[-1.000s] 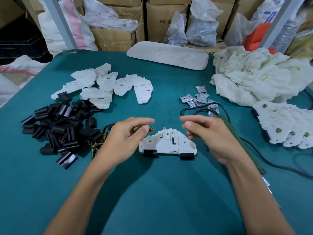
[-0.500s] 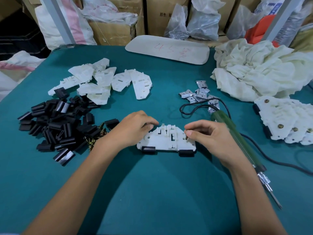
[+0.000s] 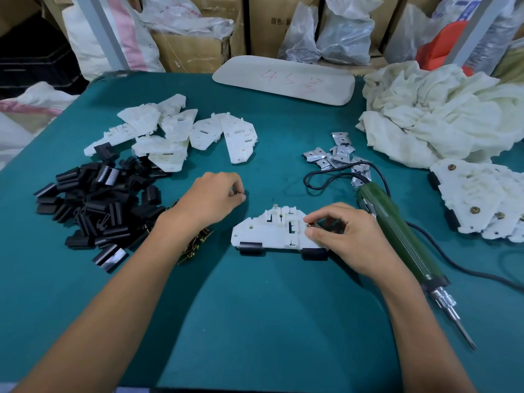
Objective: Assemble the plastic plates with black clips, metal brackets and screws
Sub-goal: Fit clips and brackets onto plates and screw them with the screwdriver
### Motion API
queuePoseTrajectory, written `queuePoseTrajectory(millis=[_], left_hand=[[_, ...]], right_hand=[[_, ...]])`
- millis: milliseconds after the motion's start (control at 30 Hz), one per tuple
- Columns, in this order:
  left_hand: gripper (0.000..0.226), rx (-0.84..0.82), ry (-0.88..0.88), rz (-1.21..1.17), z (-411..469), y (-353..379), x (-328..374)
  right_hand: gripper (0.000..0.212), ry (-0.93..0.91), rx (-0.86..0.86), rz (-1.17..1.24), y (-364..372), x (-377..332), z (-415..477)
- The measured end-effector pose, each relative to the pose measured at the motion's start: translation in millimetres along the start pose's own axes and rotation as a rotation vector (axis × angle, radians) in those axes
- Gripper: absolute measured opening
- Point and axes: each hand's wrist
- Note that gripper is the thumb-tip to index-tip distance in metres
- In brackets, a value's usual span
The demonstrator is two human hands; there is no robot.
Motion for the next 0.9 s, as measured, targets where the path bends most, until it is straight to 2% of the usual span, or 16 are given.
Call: queuePoseTrajectory(millis=[133, 233, 333, 500, 633, 767, 900], left_hand=[[0.005, 0.088, 0.018, -0.255, -25, 0, -1], [0.008, 0.050, 0.097, -0.475, -49, 5, 7], [0.010, 0.015, 0.124, -0.445, -61, 7, 9], [0.012, 0.099, 0.167, -0.368, -68, 9, 12], [0.014, 0.031, 0.217, -0.287, -70, 10, 11], [0.012, 0.099, 0.198, -0.298, -70, 16, 14], [0.013, 0.133, 0.182, -0.342, -70, 19, 14]], right_hand=[[0.022, -0.006, -0.033, 0.021, -4, -1, -1], [0.021, -0.001, -0.031, 0.020, -3, 1, 0], [0.021, -0.002, -0.037, 0.037, -3, 2, 0], [0.025, -0.005, -0.046, 0.050, -4, 1, 0], [0.022, 0.000, -0.026, 0.037, -3, 0, -1], [0.020, -0.012, 0.065, -0.101, 3, -2, -2], [0.017, -0.058, 0.028, -0.075, 0, -2, -4]])
Point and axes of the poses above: each hand's wrist, its own z-axis towards the middle knuckle, its own y-axis out of the palm, x = y × z, and after that the axes turned 2 degrees about y, right-handed
